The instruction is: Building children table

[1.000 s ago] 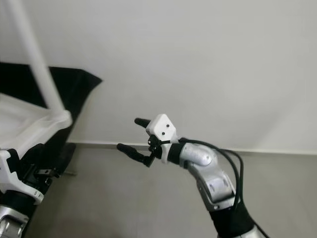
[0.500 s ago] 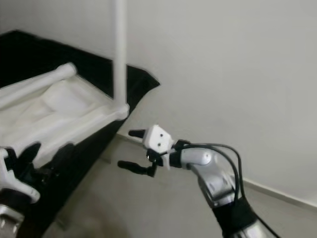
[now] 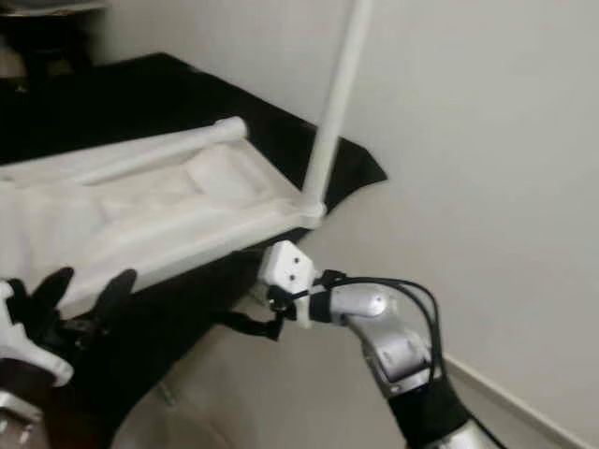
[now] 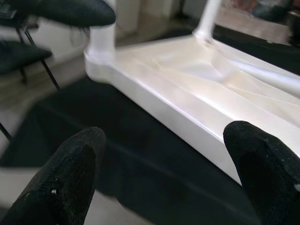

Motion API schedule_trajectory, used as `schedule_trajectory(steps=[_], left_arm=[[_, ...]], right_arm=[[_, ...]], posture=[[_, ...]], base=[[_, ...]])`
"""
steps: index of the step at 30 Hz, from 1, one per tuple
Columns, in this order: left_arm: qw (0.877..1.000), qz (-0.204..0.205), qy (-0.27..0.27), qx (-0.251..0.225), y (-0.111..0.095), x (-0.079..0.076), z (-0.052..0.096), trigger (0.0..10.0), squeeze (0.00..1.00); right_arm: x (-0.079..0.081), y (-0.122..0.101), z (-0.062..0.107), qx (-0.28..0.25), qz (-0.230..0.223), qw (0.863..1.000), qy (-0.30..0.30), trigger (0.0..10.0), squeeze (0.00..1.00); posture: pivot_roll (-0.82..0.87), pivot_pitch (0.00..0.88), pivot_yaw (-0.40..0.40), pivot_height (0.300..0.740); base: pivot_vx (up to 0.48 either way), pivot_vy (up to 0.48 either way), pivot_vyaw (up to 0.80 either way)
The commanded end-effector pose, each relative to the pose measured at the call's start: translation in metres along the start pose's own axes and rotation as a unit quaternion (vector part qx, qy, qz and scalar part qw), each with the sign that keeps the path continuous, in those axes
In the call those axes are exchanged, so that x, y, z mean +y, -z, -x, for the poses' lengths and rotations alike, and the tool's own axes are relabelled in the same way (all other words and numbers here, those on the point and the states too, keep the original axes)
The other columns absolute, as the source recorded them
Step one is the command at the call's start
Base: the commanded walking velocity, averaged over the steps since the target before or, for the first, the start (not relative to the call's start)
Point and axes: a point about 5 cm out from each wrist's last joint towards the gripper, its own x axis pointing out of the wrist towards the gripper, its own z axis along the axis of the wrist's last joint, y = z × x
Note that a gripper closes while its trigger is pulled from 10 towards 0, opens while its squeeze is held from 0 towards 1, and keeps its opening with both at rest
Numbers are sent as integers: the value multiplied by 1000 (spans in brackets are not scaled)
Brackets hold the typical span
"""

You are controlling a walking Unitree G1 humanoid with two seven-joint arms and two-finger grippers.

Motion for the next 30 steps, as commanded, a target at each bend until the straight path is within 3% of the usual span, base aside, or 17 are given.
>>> schedule_trajectory(steps=[1, 4, 12, 18, 24, 27, 28, 30], left_arm=[[1000, -7, 4, 6, 1, -1, 0, 10000, 0], [1000, -16, 1, 8, 2, -1, 0, 10000, 0], [999, -31, -1, 10, 3, -1, -1, 10000, 0], [999, -30, 4, 12, 3, -2, 0, 10000, 0], [999, -27, 22, 19, 3, -4, 1, 10000, 0], [997, -23, 65, 36, 6, -11, 4, 10000, 0], [997, -23, 65, 36, 6, -11, 4, 10000, 0], [995, -17, 86, 47, 7, -16, 6, 10000, 0]], right_arm=[[1, 7, 1, -2, -27, 1000, 9, 10000, 0], [-2, 8, 2, -13, -51, 998, 23, 10000, 0], [-3, 7, 3, -18, -57, 998, 17, 10000, 0], [-4, 3, 4, -5, -30, 999, -19, 10000, 0], [-12, -6, 7, 14, 1, 999, -46, 10000, 0], [-23, -14, 10, 80, 88, 988, -96, 10000, 0], [-23, -14, 10, 80, 88, 988, -96, 10000, 0], [-27, -15, 10, 125, 141, 974, -124, 10000, 0]], posture=[[-155, 69, -99, 740], [-154, 67, -100, 740], [-152, 70, -96, 740], [-144, 74, -96, 740], [-129, 77, -88, 740], [-126, 80, -85, 740], [-126, 80, -85, 740], [-118, 88, -88, 740]], base=[[0, 0, 775], [0, 0, 773], [0, 0, 769], [0, 0, 772], [0, 0, 0], [0, 0, 0], [0, 0, 0], [0, 0, 0]])
